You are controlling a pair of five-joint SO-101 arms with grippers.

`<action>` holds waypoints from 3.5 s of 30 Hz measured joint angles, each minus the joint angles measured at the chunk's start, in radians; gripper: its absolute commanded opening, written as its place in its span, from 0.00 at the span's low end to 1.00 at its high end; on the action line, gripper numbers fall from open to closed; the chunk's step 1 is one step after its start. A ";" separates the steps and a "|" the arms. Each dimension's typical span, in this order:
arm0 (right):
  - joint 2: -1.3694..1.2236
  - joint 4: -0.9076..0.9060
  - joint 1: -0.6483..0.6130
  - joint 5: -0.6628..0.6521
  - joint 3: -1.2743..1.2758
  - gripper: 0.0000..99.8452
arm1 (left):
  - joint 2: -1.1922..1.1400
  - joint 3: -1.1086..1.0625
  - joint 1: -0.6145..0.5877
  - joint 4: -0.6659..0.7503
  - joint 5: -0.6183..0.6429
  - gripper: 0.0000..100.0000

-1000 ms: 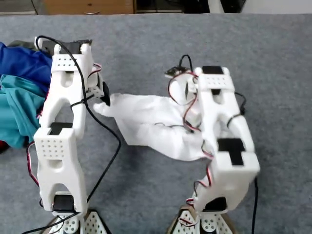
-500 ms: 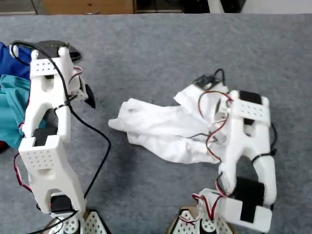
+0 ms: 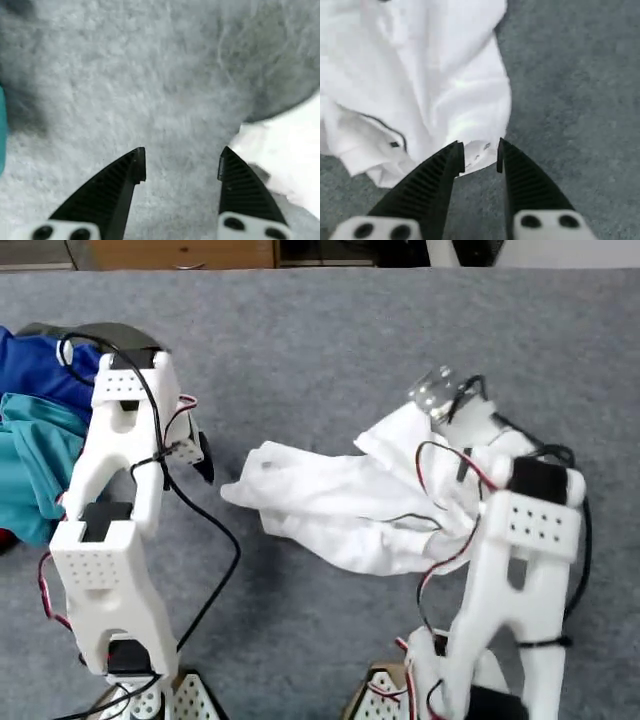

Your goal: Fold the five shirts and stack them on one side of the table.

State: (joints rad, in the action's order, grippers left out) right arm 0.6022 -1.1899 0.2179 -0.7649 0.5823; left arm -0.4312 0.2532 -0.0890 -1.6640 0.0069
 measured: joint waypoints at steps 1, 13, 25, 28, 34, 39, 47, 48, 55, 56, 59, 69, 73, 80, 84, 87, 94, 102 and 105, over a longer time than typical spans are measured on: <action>0.011 0.026 0.002 0.028 0.000 0.14 | 0.034 -0.018 0.003 0.000 0.003 0.24; -0.138 0.083 -0.060 0.359 -0.269 0.14 | 0.606 -0.500 0.009 0.245 0.006 0.24; -0.470 0.054 -0.066 0.493 -0.488 0.14 | 0.580 -0.661 -0.029 0.405 0.109 0.24; -0.496 0.080 -0.068 0.551 -0.511 0.14 | 0.531 -0.634 -0.029 0.405 0.157 0.24; -0.641 0.310 -0.066 0.741 -0.511 0.14 | 0.391 -0.572 -0.006 0.411 0.219 0.24; -0.830 0.453 -0.066 0.793 -0.511 0.14 | 0.354 -0.494 0.021 0.413 0.261 0.24; -1.025 0.545 -0.020 0.813 -0.609 0.14 | 0.339 -0.416 0.043 0.413 0.364 0.24; -1.048 0.546 -0.014 0.807 -0.635 0.14 | 0.325 -0.400 0.051 0.413 0.367 0.24; -1.183 0.482 0.014 0.804 -0.810 0.14 | 0.100 -0.207 0.103 0.325 0.443 0.24; -1.194 0.468 0.014 0.804 -0.827 0.14 | 0.058 -0.172 0.104 0.307 0.450 0.24; -1.214 0.437 0.014 0.804 -0.872 0.14 | -0.041 -0.077 0.114 0.247 0.459 0.23; -1.214 0.428 0.014 0.804 -0.882 0.14 | -0.098 0.003 0.215 0.087 0.460 0.23; -1.214 0.428 0.014 0.804 -0.882 0.14 | -0.130 -0.006 0.212 0.081 0.460 0.23; -1.214 0.428 0.014 0.804 -0.882 0.14 | -0.138 -0.054 0.216 0.132 0.460 0.17; -1.214 0.428 0.014 0.804 -0.882 0.14 | -0.137 -0.057 0.224 0.135 0.460 0.17; -1.214 0.428 0.014 0.804 -0.882 0.14 | -0.109 -0.104 0.224 0.141 0.448 0.17; -1.214 0.428 0.014 0.804 -0.882 0.14 | 0.021 -0.272 0.224 0.199 0.379 0.17; -1.214 0.428 0.014 0.804 -0.882 0.14 | 0.279 -0.597 0.222 0.384 0.259 0.19; -1.214 0.428 0.014 0.804 -0.882 0.14 | 0.376 -0.713 0.222 0.440 0.229 0.19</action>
State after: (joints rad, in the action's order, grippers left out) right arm -0.6114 -0.7618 0.2317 0.0391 -0.3000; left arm -0.0552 -0.4603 0.1335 -1.2236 0.2355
